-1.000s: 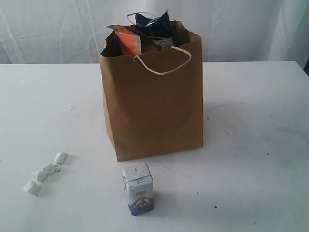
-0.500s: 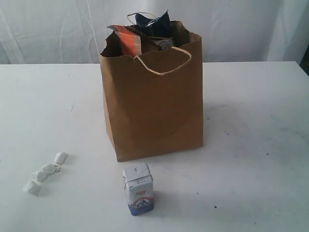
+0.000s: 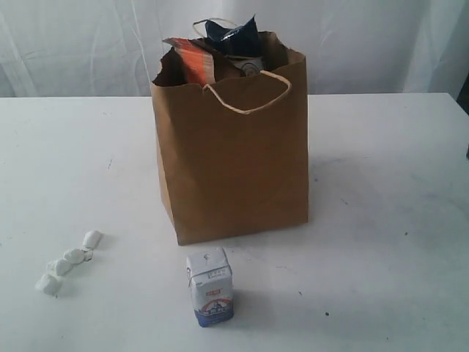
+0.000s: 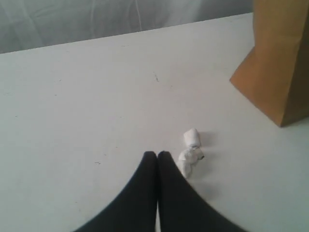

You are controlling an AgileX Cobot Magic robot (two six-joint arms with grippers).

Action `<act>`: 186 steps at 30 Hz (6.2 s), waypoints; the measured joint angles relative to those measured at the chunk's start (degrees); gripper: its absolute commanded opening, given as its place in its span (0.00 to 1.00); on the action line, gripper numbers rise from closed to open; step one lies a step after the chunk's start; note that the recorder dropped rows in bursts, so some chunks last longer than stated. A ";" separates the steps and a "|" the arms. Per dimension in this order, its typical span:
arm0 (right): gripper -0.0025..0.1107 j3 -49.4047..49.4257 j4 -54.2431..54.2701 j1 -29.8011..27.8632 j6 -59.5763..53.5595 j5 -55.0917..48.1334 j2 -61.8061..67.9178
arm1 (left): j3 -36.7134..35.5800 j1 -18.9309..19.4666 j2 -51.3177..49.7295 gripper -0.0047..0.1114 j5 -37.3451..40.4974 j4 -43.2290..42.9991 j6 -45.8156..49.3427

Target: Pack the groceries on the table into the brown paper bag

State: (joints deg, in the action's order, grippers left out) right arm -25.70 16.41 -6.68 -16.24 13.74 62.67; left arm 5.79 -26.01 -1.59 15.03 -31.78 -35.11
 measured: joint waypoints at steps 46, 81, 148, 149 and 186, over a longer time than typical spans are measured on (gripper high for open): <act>0.70 -16.40 42.27 57.35 -47.11 -22.13 18.93 | -5.56 0.00 0.00 0.04 1.85 1.05 -8.49; 0.02 -17.00 43.09 57.57 -31.48 -21.40 19.32 | -5.56 0.00 0.00 0.04 1.74 1.05 -8.49; 0.02 -34.43 38.57 36.88 -35.75 -5.35 8.54 | -5.56 0.00 0.00 0.04 1.53 1.59 -8.78; 0.02 -34.88 38.44 36.74 -35.75 -5.06 8.54 | -5.56 0.00 0.00 0.04 1.53 1.59 -8.78; 0.03 -48.40 36.84 36.50 -32.91 -13.74 26.70 | -5.56 0.00 0.00 0.04 1.53 1.85 -8.78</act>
State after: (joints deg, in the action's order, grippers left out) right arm -74.10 53.25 29.82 -49.14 0.00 89.37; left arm 0.23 -26.01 -1.59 16.56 -29.93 -43.88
